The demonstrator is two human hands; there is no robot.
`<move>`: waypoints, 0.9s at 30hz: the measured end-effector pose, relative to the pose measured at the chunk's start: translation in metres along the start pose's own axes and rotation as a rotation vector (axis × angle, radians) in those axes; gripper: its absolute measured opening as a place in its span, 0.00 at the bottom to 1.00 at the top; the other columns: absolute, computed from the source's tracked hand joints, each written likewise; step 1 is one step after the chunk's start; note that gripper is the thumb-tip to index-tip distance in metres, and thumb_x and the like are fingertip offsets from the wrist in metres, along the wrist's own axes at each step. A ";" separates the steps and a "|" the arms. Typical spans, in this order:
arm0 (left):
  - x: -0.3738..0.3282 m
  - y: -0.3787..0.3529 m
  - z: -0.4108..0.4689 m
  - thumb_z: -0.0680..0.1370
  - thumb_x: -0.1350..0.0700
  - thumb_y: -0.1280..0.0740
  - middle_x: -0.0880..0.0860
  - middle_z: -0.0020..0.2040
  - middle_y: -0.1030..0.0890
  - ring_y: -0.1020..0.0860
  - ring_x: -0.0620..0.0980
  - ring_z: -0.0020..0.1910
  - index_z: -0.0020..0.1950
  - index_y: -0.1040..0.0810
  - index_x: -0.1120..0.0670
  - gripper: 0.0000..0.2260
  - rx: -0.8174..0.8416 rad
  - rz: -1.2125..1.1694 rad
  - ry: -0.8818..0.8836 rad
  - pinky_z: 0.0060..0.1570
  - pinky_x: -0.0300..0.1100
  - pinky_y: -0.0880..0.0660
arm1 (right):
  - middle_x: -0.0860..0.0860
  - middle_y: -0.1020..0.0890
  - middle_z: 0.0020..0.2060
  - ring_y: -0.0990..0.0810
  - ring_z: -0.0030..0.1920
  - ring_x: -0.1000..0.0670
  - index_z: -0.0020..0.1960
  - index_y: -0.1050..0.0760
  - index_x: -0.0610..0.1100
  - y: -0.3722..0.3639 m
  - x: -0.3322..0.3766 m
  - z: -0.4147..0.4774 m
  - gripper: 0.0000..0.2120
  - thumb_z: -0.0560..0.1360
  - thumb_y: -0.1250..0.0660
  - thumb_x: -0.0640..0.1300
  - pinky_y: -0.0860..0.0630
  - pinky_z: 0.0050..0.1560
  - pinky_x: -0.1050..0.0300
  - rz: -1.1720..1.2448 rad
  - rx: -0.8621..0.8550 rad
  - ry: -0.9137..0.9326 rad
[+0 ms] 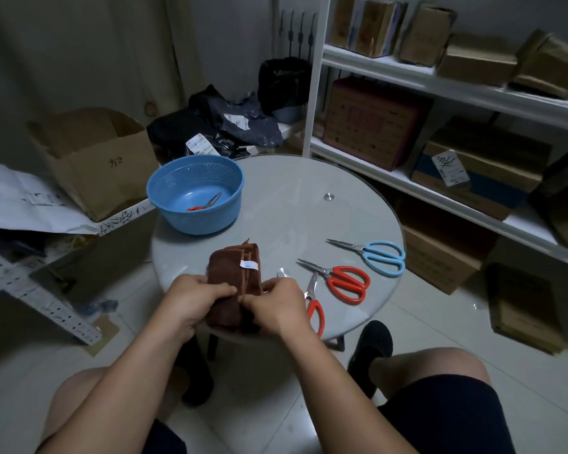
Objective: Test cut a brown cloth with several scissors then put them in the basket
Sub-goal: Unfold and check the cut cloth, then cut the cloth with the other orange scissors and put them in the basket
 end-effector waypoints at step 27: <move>-0.022 -0.144 -0.033 0.58 0.32 0.24 0.58 0.46 0.19 0.22 0.58 0.47 0.43 0.22 0.58 0.31 -0.019 1.033 -0.310 0.41 0.46 0.29 | 0.41 0.12 0.46 0.12 0.48 0.38 0.53 0.18 0.41 0.187 -0.100 -0.024 0.12 0.71 0.27 0.32 0.16 0.51 0.37 0.792 -0.317 0.016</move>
Point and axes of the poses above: each hand's wrist, its own z-axis towards the middle knuckle, its own y-axis out of the back of the hand, x = y × z, the point moved 10 cm from there along z, towards the middle knuckle
